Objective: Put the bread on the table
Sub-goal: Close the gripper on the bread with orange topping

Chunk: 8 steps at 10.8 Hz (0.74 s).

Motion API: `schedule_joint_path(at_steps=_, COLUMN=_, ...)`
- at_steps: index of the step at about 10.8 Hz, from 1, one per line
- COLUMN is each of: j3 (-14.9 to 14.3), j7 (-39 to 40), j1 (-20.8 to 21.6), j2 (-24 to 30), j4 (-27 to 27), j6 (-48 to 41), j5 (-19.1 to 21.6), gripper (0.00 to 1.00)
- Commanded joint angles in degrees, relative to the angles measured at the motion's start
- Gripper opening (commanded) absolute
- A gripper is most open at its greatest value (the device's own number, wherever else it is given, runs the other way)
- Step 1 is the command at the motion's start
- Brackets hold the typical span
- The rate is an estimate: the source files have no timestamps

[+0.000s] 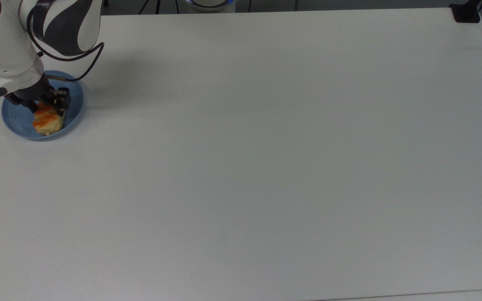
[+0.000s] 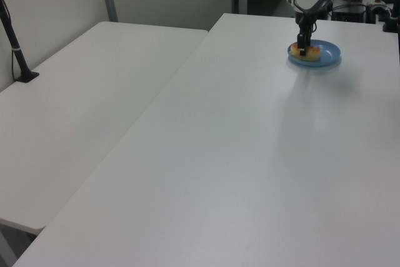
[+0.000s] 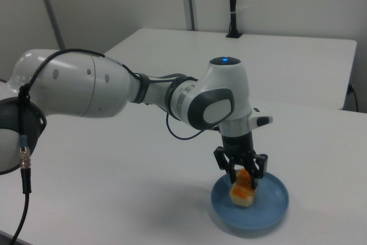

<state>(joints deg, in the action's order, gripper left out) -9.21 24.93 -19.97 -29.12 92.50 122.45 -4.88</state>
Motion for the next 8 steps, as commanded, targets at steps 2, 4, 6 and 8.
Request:
schedule_joint_path(at_steps=2, j3=0.2, j7=1.9, j1=-0.5, j2=0.6, j4=2.3, j6=1.8, j5=1.0, gripper=0.48)
schedule_joint_path(at_steps=4, j3=0.2, j7=1.5, j1=-0.5, j2=2.3, j4=2.1, j6=1.0, j5=1.0, gripper=0.37)
schedule_joint_path(at_steps=6, j3=0.5, j7=1.5, j1=-0.2, j2=4.6, j4=0.6, j6=-4.6, j5=1.0, gripper=0.36)
schedule_joint_path(at_steps=8, j3=1.7, j7=0.0, j1=2.6, j2=6.3, j4=0.6, j6=-7.2, j5=1.0, gripper=0.36)
